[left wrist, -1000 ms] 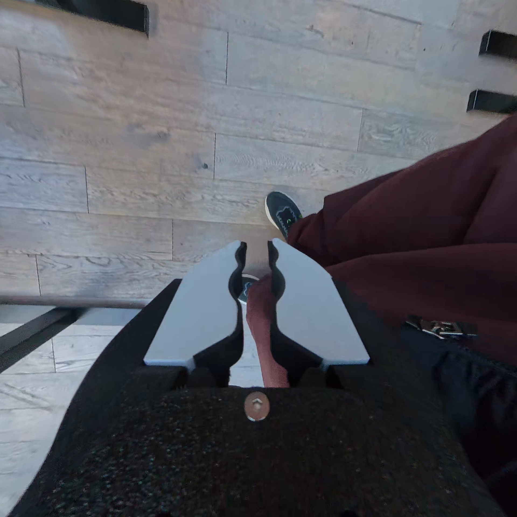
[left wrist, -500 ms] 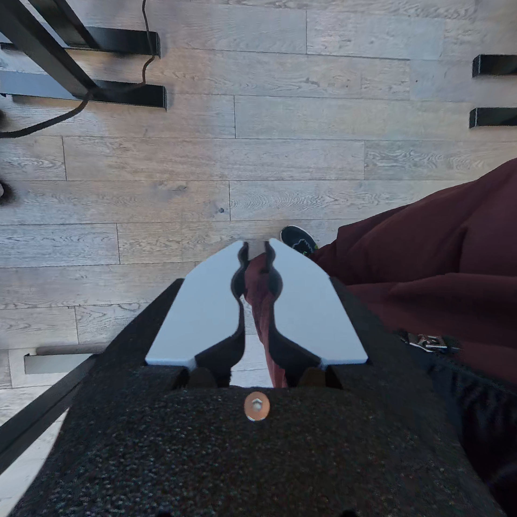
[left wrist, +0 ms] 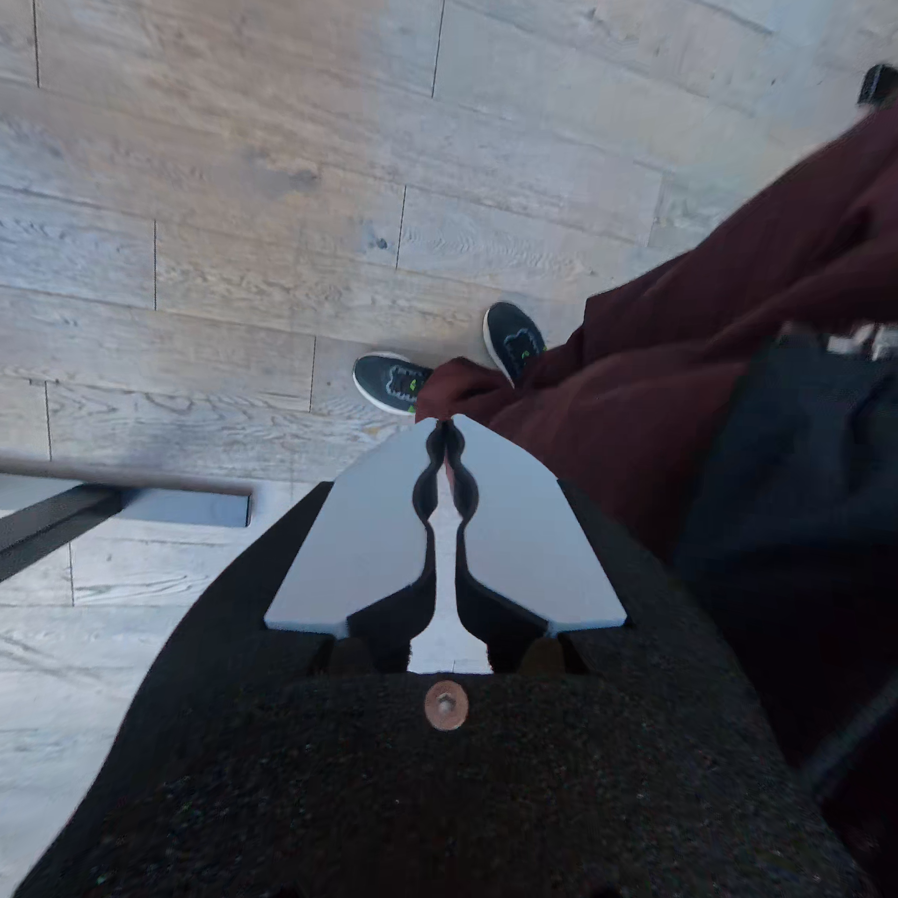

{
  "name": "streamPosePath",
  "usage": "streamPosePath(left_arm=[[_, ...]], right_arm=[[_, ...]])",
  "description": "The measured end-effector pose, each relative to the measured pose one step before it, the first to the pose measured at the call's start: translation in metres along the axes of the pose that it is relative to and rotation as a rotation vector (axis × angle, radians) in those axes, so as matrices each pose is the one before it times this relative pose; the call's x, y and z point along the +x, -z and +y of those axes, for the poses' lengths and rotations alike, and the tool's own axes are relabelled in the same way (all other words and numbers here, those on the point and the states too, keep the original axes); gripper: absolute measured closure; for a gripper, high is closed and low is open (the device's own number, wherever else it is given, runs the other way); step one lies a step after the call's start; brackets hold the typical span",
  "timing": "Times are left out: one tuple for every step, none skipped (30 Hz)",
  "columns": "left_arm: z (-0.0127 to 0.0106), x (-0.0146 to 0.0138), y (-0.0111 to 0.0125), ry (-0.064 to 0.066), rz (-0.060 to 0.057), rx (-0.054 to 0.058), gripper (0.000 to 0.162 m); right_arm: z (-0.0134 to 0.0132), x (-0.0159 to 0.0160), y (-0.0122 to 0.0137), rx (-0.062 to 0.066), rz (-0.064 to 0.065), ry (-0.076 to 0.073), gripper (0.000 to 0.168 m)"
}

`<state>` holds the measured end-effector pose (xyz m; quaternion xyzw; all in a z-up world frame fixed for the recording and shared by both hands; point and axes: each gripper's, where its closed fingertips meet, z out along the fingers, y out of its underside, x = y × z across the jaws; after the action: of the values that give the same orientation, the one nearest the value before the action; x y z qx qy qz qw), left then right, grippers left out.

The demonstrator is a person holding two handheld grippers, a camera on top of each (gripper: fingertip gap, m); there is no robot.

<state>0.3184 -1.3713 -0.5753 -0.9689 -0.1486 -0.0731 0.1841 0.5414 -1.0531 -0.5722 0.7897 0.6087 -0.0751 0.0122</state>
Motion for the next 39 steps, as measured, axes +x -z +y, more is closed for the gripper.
streamPosePath(left_arm=[[0.01946,-0.00127,0.00026,0.0058,-0.009,-0.0177,0.161],[0.01908,-0.0009,0.00066,0.0246,-0.0085,-0.0099,0.161],[0.01749,-0.00131,0.00149,0.0398,-0.0109,0.0049,0.161],[0.01659,-0.00172,0.00249,0.0514,-0.0133,0.0134,0.16],[0.01663,-0.00193,0.003,0.0561,-0.0146,0.0123,0.16],[0.01658,-0.00221,0.00364,0.0602,-0.0161,0.0117,0.16],[0.01517,-0.00242,0.00456,0.066,-0.0174,0.0195,0.159],[0.013,-0.00353,0.00559,0.0737,-0.0213,0.0289,0.159],[0.01047,-0.00539,0.00663,0.0779,-0.0276,0.0365,0.16],[0.00867,-0.00687,0.00692,0.086,-0.0343,0.0357,0.16],[0.00653,-0.0056,0.00639,0.0782,-0.025,0.0326,0.16],[0.00434,-0.00316,0.00565,0.0484,-0.0157,0.0266,0.16],[0.0006,-0.00171,0.00547,0.021,-0.0178,0.0296,0.161],[-0.00387,0.00161,0.00489,0.0113,-0.0036,0.0353,0.161],[-0.00639,0.00372,0.00389,0.0096,0.0084,0.0296,0.161],[-0.00702,0.00354,0.0024,0.01,0.0068,0.0174,0.162],[-0.00738,0.00273,0.00075,0.0136,0.0027,0.009,0.161],[-0.00789,0.00219,-0.00029,0.0204,0.0037,0.0053,0.161],[-0.00862,0.00124,-0.00074,0.025,-0.0009,0.007,0.161],[-0.00949,-0.00041,0.00007,0.0242,-0.011,0.0143,0.161],[-0.00953,-0.00249,0.00152,0.0255,-0.0226,0.0147,0.162],[-0.00917,-0.00435,0.0034,0.0311,-0.0296,0.0141,0.162],[-0.00875,-0.00583,0.00587,0.0361,-0.0339,0.0148,0.161],[-0.00875,-0.00724,0.00832,0.0342,-0.0406,0.0201,0.161],[-0.00881,-0.00834,0.01088,0.0258,-0.0464,0.0237,0.161],[-0.00972,-0.00928,0.01291,0.0182,-0.051,0.0265,0.161],[-0.01137,-0.00949,0.01457,0.009,-0.0535,0.028,0.161],[-0.01451,-0.00898,0.01579,-0.0053,-0.0563,0.0323,0.162],[-0.01833,-0.00734,0.01633,-0.0162,-0.0568,0.0409,0.162],[-0.02046,-0.0047,0.01572,-0.0175,-0.0537,0.0384,0.162],[-0.02202,-0.00079,0.01381,-0.0158,-0.0436,0.031,0.162],[-0.0241,0.00291,0.01085,-0.0175,-0.0361,0.0303,0.162],[-0.02553,0.00724,0.00697,-0.022,-0.021,0.0302,0.162],[-0.02612,0.01135,0.00251,-0.025,-0.0019,0.0309,0.162],[-0.02566,0.01419,-0.00168,-0.0281,0.0106,0.0298,0.162],[-0.02479,0.01399,-0.00526,-0.026,0.0066,0.0261,0.162],[-0.02424,0.01436,-0.00775,-0.0173,0.0092,0.0246,0.162],[-0.02451,0.01594,-0.0095,-0.0094,0.0214,0.0277,0.161],[-0.02427,0.01714,-0.01068,-0.007,0.0289,0.0294,0.161]], right_arm=[[-0.03208,-0.0075,0.00633,0.0299,0.0022,0.0469,0.165],[-0.03067,-0.00657,0.00555,0.0234,0.0017,0.056,0.165],[-0.02811,-0.00516,0.00453,0.0158,0.0018,0.0665,0.165],[-0.02399,-0.003,0.00328,0.0051,0.0034,0.0729,0.164],[-0.01929,-0.00061,0.00236,-0.006,0.0052,0.0721,0.164],[-0.01499,0.00133,0.00176,-0.0118,0.0061,0.0639,0.165],[-0.01149,0.00278,0.00143,-0.0135,0.006,0.0501,0.165],[-0.00846,0.00332,0.00076,-0.0144,0.0041,0.035,0.165],[-0.00595,0.00316,0.00034,-0.0156,0.0007,0.0227,0.165],[-0.0042,0.00291,-0.00018,-0.0163,-0.001,0.0143,0.165],[-0.00307,0.00272,-0.00063,-0.0166,-0.0003,0.0109,0.165],[-0.00247,0.00242,-0.00098,-0.0169,-0.0007,0.0111,0.165],[-0.00241,0.00192,-0.00111,-0.0169,-0.0028,0.0145,0.165],[-0.00267,0.00231,-0.00083,-0.0156,-0.0018,0.02,0.165],[-0.00277,0.00318,-0.00096,-0.0157,0.0006,0.0259,0.165],[-0.00251,0.00452,-0.0014,-0.0164,0.0001,0.0281,0.165],[-0.00201,0.00566,-0.00225,-0.0194,-0.0028,0.0248,0.165],[-0.00163,0.00746,-0.00315,-0.0227,-0.0018,0.0186,0.165],[-0.00246,0.00853,-0.00336,-0.0189,-0.0014,0.0143,0.165],[-0.00369,0.0093,-0.00338,-0.0114,0.0009,0.0123,0.165],[-0.00421,0.00953,-0.00345,-0.008,0.0004,0.01,0.165],[-0.00428,0.0093,-0.00382,-0.0051,-0.0019,0.0058,0.165],[-0.00399,0.00859,-0.00431,-0.0023,-0.0077,-0.0008,0.165],[-0.00331,0.00783,-0.00491,-0.0004,-0.0125,-0.0063,0.165],[-0.0026,0.00756,-0.00547,0.0015,-0.0151,-0.0087,0.165],[-0.00149,0.00762,-0.00597,0.0024,-0.0151,-0.01,0.165],[-0.00062,0.0073,-0.00638,0.0026,-0.0185,-0.0115,0.165],[0.00039,0.00689,-0.00668,0.0008,-0.024,-0.0119,0.165],[0.00198,0.00663,-0.00626,-0.004,-0.0275,-0.0084,0.165],[0.00388,0.00699,-0.00496,-0.0105,-0.0256,-0.0022,0.165],[0.00447,0.00763,-0.00345,-0.0102,-0.0213,0.0021,0.165],[0.00382,0.00866,-0.00304,-0.0039,-0.0169,0.0009,0.165],[0.0033,0.00992,-0.00317,-0.0008,-0.0142,-0.0076,0.165],[0.00266,0.01034,-0.00323,0.0033,-0.0155,-0.0216,0.165],[0.00198,0.01018,-0.00263,0.0091,-0.0171,-0.0337,0.165],[0.00148,0.00951,-0.0018,0.0125,-0.0178,-0.0376,0.165],[0.00116,0.00877,-0.00108,0.0112,-0.0164,-0.0328,0.165],[0.00109,0.00819,-0.00051,0.0096,-0.0117,-0.0223,0.165],[0.00104,0.00758,-0.00026,0.0085,-0.0071,-0.0129,0.165]])
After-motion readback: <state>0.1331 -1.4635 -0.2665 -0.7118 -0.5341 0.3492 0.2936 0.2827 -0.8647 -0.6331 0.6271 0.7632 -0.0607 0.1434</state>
